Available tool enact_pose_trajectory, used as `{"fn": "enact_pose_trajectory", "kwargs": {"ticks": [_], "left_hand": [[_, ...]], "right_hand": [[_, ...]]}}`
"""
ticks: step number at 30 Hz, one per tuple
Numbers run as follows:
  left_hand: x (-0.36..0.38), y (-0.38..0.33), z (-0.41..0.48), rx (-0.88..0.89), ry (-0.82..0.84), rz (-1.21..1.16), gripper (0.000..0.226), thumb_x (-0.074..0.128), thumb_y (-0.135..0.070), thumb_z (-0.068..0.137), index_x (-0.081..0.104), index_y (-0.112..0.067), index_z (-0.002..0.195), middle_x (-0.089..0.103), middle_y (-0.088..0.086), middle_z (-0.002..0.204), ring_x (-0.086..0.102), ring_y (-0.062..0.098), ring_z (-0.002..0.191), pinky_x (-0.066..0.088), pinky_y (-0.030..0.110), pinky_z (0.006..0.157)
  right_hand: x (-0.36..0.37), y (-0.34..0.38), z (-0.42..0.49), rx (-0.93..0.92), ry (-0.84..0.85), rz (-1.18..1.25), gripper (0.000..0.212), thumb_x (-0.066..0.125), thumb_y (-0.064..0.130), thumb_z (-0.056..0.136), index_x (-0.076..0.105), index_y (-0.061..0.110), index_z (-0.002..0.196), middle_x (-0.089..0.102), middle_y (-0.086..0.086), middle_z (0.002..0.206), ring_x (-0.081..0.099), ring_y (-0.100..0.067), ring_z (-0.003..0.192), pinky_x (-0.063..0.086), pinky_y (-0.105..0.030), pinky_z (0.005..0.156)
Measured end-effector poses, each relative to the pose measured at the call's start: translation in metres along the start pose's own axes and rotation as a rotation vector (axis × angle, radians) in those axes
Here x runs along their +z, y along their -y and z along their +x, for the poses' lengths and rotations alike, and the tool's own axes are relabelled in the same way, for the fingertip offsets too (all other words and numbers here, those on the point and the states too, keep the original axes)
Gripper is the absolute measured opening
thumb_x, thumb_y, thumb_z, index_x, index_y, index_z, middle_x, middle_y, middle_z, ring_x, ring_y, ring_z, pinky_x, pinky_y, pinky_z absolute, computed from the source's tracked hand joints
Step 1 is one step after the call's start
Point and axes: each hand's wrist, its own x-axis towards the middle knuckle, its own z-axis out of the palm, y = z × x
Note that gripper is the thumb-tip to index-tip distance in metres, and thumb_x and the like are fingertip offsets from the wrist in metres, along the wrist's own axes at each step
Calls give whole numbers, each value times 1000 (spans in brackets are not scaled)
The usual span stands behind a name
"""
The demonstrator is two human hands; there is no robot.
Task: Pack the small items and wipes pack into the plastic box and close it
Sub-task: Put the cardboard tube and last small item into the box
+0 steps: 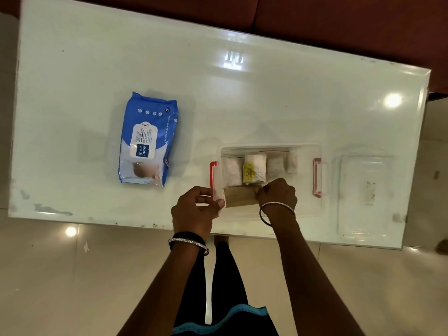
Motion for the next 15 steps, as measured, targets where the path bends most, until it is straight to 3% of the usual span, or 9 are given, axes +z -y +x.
{"fn": "enact_pose_trajectory", "kwargs": {"ticks": [3, 6, 10, 12, 15], "left_hand": [[-3, 3, 0, -39, 21, -58, 22, 83, -27, 68, 66, -26, 82, 73, 1, 78, 72, 20, 68, 62, 39, 66], [-9, 5, 3, -88, -2, -128, 26, 78, -40, 71, 69, -19, 85, 74, 7, 82, 72, 21, 67, 62, 39, 68], [-30, 9, 21, -347, -230, -491, 38, 72, -30, 81, 62, -4, 107, 68, 16, 92, 68, 25, 75, 59, 37, 68], [-48, 10, 33, -486, -289, -707, 50, 74, -32, 78, 55, -2, 114, 61, 13, 92, 65, 26, 84, 56, 36, 70], [-75, 9, 49, -619, -223, -939, 65, 80, -45, 68, 50, -10, 112, 52, 10, 106, 59, 22, 91, 55, 38, 86]], "right_hand": [[2, 2, -5, -3, -53, -24, 32, 67, 29, 89, 66, 6, 111, 66, -18, 115, 60, -36, 113, 48, -34, 88], [0, 2, -18, -77, -264, -22, 19, 61, 21, 90, 69, 5, 97, 70, -17, 98, 64, -36, 98, 40, -30, 72], [-6, 12, -42, -306, -586, 100, 10, 62, 15, 86, 71, 12, 83, 74, -5, 76, 68, -28, 74, 37, -23, 65], [-8, 27, -55, -442, -584, 242, 6, 66, 14, 84, 71, 14, 84, 73, -2, 73, 69, -24, 71, 44, -25, 66], [-5, 55, -69, -652, -539, 314, 4, 68, 13, 84, 72, 13, 83, 72, 1, 72, 67, -17, 68, 50, -28, 67]]}}
